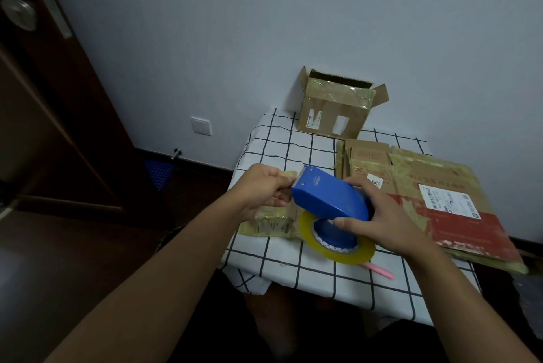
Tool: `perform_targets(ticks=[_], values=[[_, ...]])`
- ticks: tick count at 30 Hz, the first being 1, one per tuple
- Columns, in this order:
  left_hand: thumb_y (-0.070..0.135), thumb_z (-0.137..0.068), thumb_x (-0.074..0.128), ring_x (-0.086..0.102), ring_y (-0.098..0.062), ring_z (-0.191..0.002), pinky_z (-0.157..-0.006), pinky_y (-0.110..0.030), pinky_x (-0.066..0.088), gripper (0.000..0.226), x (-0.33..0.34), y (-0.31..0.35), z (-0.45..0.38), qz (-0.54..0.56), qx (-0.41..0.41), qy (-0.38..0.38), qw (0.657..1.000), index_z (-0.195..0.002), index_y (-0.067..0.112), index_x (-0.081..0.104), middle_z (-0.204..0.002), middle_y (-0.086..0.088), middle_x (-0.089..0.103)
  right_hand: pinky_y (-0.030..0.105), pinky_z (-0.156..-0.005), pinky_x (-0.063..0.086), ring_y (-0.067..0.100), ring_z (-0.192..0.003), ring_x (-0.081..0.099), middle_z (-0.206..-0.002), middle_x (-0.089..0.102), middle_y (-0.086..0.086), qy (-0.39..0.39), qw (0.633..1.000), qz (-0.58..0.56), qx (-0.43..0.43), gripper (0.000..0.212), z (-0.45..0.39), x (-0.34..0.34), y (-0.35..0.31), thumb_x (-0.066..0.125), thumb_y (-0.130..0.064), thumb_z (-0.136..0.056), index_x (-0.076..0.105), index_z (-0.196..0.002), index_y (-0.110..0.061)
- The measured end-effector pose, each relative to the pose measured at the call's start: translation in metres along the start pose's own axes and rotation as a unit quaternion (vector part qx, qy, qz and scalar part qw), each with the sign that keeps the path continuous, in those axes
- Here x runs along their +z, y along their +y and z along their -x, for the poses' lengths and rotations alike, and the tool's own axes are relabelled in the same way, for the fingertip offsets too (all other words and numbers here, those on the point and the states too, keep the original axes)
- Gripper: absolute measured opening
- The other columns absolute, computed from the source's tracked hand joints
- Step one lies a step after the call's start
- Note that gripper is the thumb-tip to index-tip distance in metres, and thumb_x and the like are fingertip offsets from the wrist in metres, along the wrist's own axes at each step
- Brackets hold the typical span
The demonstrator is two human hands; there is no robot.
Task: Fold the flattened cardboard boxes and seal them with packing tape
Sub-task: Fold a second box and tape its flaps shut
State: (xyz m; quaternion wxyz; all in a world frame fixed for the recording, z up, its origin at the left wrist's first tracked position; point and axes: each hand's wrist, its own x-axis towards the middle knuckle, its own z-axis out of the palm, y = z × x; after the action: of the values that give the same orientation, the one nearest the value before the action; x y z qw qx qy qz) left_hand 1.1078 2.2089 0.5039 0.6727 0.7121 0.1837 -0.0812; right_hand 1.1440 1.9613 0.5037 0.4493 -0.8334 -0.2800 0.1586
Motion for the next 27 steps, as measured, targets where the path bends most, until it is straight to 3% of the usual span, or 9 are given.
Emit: perform_targets(ticks=[4,9,16,23,27], values=[[0.009,-0.096,0.058,0.063,-0.010,-0.059,-0.063,-0.024,0.057,0.014,-0.002,-0.006,-0.001,-0.045,0.018,0.026,0.999,-0.090,0.000,0.066,-0.076,-0.011,0.067,0.016,-0.070,0.052,-0.006,-0.093,0.059,-0.110,0.057,-0.024,-0.011,0.997,0.072,0.001,0.065,-0.003,-0.002,-0.004,0.073,-0.063,-0.062,0.046,-0.119,-0.048],[0.011,-0.096,0.060,0.064,-0.014,-0.064,-0.059,-0.024,0.056,0.015,-0.047,-0.018,-0.005,-0.044,0.023,0.120,0.992,-0.089,0.000,0.068,-0.074,-0.009,0.070,0.020,-0.072,0.049,0.000,-0.091,0.060,-0.108,0.058,-0.023,-0.030,0.987,0.155,0.015,0.066,-0.001,-0.026,0.000,0.071,-0.066,-0.062,0.048,-0.122,-0.048],[0.005,-0.096,0.055,0.063,-0.016,-0.065,-0.060,-0.025,0.053,0.014,-0.048,-0.056,0.002,-0.073,0.012,0.158,0.985,-0.088,0.003,0.066,-0.077,-0.013,0.069,0.015,-0.072,0.043,0.001,-0.099,0.057,-0.113,0.057,-0.022,-0.094,0.969,0.227,0.031,0.064,-0.008,-0.034,0.005,0.080,-0.050,-0.075,0.045,-0.129,-0.046],[0.011,-0.097,0.057,0.062,-0.015,-0.065,-0.055,-0.020,0.052,0.019,-0.036,-0.076,0.004,-0.039,0.005,0.164,0.986,-0.087,-0.002,0.066,-0.076,-0.013,0.068,0.031,-0.089,0.051,0.010,-0.107,0.056,-0.122,0.056,-0.015,-0.110,0.965,0.231,0.054,0.074,-0.020,-0.039,0.023,0.081,-0.052,-0.071,0.047,-0.137,-0.044],[0.009,-0.096,0.057,0.061,-0.015,-0.062,-0.059,-0.025,0.054,0.017,-0.028,-0.080,0.002,-0.033,-0.003,0.161,0.986,-0.085,0.000,0.066,-0.071,-0.010,0.066,0.026,-0.081,0.046,0.007,-0.104,0.054,-0.121,0.054,-0.015,-0.108,0.963,0.236,0.071,0.073,-0.020,-0.043,0.028,0.081,-0.049,-0.073,0.045,-0.137,-0.047]])
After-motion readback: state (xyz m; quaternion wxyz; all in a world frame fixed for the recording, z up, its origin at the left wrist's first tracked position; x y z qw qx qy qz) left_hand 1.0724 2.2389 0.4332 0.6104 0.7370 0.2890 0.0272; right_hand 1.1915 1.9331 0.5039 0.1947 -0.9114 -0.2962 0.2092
